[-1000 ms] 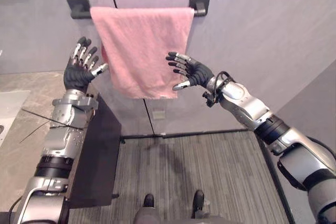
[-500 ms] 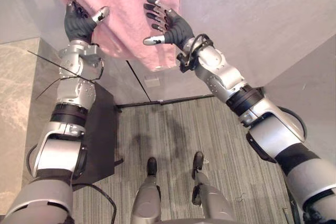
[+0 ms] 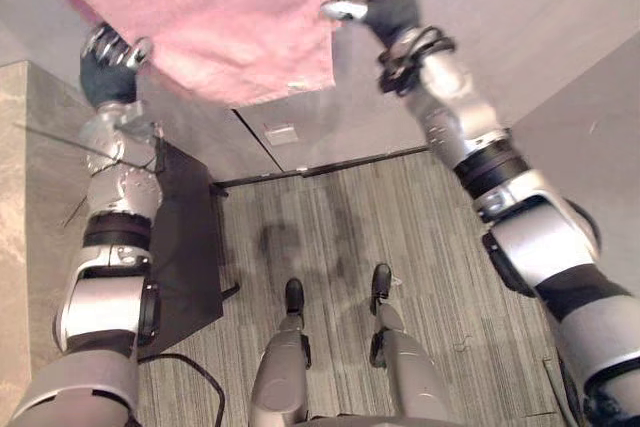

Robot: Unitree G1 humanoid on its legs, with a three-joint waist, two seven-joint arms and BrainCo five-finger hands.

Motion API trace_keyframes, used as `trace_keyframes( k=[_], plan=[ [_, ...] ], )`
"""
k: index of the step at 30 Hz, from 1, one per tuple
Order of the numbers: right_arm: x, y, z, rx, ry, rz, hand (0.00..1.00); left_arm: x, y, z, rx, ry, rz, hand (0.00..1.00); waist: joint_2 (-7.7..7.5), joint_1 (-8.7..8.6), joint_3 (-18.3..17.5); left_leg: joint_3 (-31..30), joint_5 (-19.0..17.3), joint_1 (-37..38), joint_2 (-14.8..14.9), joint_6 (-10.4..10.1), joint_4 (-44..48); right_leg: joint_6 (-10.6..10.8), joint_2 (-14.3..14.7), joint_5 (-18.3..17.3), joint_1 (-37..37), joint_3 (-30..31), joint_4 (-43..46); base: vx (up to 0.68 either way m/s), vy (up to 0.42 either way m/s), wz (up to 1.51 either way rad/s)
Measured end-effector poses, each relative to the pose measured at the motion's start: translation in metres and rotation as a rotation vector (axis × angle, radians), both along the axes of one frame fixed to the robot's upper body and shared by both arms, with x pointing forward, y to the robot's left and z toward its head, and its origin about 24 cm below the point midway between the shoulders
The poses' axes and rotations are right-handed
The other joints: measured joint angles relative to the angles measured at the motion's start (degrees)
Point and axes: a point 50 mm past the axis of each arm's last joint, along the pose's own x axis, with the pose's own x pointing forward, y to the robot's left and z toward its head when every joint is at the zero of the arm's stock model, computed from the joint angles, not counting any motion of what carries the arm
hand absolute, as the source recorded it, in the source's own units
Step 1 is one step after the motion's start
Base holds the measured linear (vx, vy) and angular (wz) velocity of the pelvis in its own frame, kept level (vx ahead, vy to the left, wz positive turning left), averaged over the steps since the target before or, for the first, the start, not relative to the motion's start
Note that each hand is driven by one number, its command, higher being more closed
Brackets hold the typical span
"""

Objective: Organize washtable

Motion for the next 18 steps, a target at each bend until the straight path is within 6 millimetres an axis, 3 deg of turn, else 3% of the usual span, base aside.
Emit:
trace_keyframes(
  k=[4, 7, 9, 10, 12, 13, 15, 16, 18],
  plan=[
    [0.005, -0.036, -0.007, 0.04, 0.031, -0.09, 0.0, -0.017, 0.027, -0.029, -0.127, 0.047, 0.094, 0.0, 0.0, -0.69, 0.01, 0.3, -0.11, 0.28, -0.1, 0.15, 0.1, 0.16, 0.07, 0.12, 0.12, 0.54, 0.0, -0.01, 0.058, -0.04],
    [0.007, -0.072, -0.033, 0.141, 0.102, -0.166, 0.0, -0.029, 0.041, -0.042, -0.177, 0.056, 0.144, 0.0, 0.0, -0.63, 0.01, 0.36, -0.69, 0.45, -0.09, 0.58, 1.16, 0.19, 0.06, 0.14, 0.77, 0.82, 0.0, -0.02, 0.067, -0.05],
    [0.005, -0.099, -0.08, 0.219, 0.225, -0.247, 0.0, -0.044, 0.054, -0.06, -0.209, 0.086, 0.199, 0.0, 0.02, -0.63, 0.02, 1.0, -1.83, 1.7, 0.0, 0.61, 2.33, 0.36, 0.07, 0.0, 2.09, 1.6, -0.01, -0.02, 0.071, -0.15],
    [0.003, -0.106, -0.093, 0.242, 0.258, -0.27, 0.0, -0.047, 0.056, -0.064, -0.21, 0.096, 0.207, 0.0, 0.02, -0.64, 0.02, 1.14, -2.11, 1.9, 0.0, 0.71, 2.62, 0.42, 0.05, -0.04, 2.38, 1.72, -0.01, -0.02, 0.073, -0.16],
    [-0.009, -0.126, -0.146, 0.33, 0.381, -0.345, 0.0, -0.054, 0.059, -0.074, -0.206, 0.122, 0.22, 0.0, 0.02, -0.81, 0.01, 1.69, -2.77, 2.5, 0.04, 0.73, 3.41, 0.82, -0.17, -0.36, 2.98, 1.96, -0.03, -0.02, 0.078, -0.14],
    [-0.014, -0.128, -0.161, 0.349, 0.414, -0.362, 0.0, -0.057, 0.061, -0.075, -0.204, 0.124, 0.227, 0.0, 0.01, -0.91, 0.01, 1.82, -2.93, 2.75, 0.09, 0.62, 3.4, 0.93, -0.19, -0.46, 3.14, 2.08, -0.03, -0.01, 0.064, -0.13],
    [-0.042, -0.138, -0.223, 0.424, 0.549, -0.424, 0.0, -0.068, 0.061, -0.08, -0.201, 0.109, 0.252, 0.0, 0.02, -1.07, -0.05, 2.12, -3.22, 3.7, 0.39, 0.38, 3.29, 1.22, 0.07, -0.9, 3.86, 2.3, -0.03, 0.01, 0.03, -0.1],
    [-0.051, -0.141, -0.239, 0.443, 0.589, -0.444, 0.0, -0.072, 0.06, -0.082, -0.201, 0.102, 0.256, 0.0, 0.02, -1.1, -0.08, 2.16, -3.23, 4.1, 0.44, 0.37, 3.1, 1.12, 0.14, -1.04, 4.19, 2.3, -0.03, 0.03, 0.022, -0.03],
    [-0.091, -0.152, -0.292, 0.526, 0.716, -0.535, 0.0, -0.085, 0.051, -0.099, -0.16, 0.146, 0.269, 0.0, 0.36, -1.82, -0.46, 1.57, -3.21, 5.67, 0.57, 0.34, 2.9, 1.29, 0.19, -1.75, 6.06, 1.58, -0.02, 0.04, 0.035, 0.11]
  ],
)
